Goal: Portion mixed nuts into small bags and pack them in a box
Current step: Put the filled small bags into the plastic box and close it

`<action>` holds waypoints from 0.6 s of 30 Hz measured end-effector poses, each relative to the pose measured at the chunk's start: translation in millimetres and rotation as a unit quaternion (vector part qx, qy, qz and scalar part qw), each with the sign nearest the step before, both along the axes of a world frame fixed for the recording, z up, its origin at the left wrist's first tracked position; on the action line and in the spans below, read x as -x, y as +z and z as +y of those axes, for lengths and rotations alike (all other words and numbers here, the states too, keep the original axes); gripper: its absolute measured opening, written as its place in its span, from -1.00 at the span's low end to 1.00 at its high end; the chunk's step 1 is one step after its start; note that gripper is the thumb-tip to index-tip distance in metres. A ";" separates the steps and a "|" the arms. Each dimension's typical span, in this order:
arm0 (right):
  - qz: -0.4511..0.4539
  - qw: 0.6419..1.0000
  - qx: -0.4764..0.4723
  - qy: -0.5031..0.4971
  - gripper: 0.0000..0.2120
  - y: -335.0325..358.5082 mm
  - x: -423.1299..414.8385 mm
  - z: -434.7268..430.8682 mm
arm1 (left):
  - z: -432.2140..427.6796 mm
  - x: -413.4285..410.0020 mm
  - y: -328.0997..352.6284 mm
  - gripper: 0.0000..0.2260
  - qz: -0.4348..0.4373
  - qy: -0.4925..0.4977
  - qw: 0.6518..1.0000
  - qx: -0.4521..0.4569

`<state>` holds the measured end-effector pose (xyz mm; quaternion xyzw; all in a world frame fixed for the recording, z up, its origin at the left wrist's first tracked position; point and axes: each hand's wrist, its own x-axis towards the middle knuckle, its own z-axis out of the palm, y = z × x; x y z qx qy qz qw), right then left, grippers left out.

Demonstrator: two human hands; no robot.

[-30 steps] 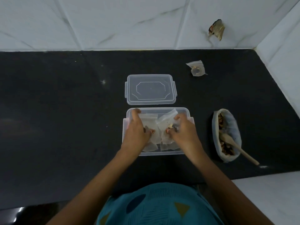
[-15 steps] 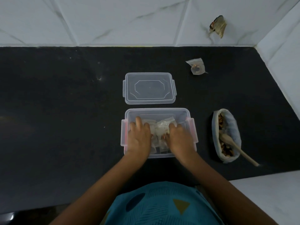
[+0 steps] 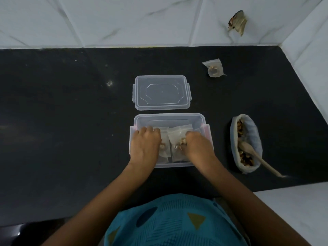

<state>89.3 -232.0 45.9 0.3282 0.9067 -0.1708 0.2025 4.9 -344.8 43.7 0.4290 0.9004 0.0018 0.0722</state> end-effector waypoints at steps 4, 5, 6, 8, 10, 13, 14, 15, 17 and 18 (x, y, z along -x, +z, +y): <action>0.079 0.991 0.075 -0.075 -0.70 18.8 -5.5 16.6 | 8.0 17.2 -7.5 -0.79 -0.073 -0.056 0.971 -0.221; 0.096 0.988 0.086 -0.087 -0.68 25.1 -6.0 22.3 | 12.0 19.8 -6.3 -0.75 -0.089 -0.075 0.964 -0.237; 0.112 0.985 0.091 -0.097 -0.68 31.1 -6.3 28.9 | 17.6 22.1 -3.8 -0.71 -0.100 -0.091 0.960 -0.246; 0.150 0.977 0.098 -0.119 -0.73 38.6 -5.3 44.1 | 28.3 26.5 -4.5 -0.67 -0.119 -0.125 0.957 -0.235; 0.183 0.968 0.091 -0.149 -0.77 42.6 -2.5 64.4 | 39.6 30.1 -4.7 -0.65 -0.130 -0.155 0.956 -0.211; 0.205 0.957 0.088 -0.188 -0.78 38.3 5.8 100.4 | 54.2 36.6 -3.1 -0.64 -0.136 -0.183 0.955 -0.191; 0.214 0.952 0.092 -0.198 -0.79 35.5 10.3 113.7 | 58.4 39.2 -3.0 -0.66 -0.147 -0.185 0.954 -0.186; 0.223 0.947 0.101 -0.208 -0.79 31.2 15.2 126.4 | 60.6 41.4 -3.3 -0.67 -0.162 -0.187 0.952 -0.180; 0.244 0.934 0.115 -0.233 -0.78 21.1 26.8 154.0 | 65.0 46.0 -5.5 -0.69 -0.188 -0.197 0.947 -0.169; 0.255 0.928 0.118 -0.245 -0.78 15.5 32.7 166.8 | 65.4 48.0 -7.2 -0.70 -0.202 -0.198 0.945 -0.162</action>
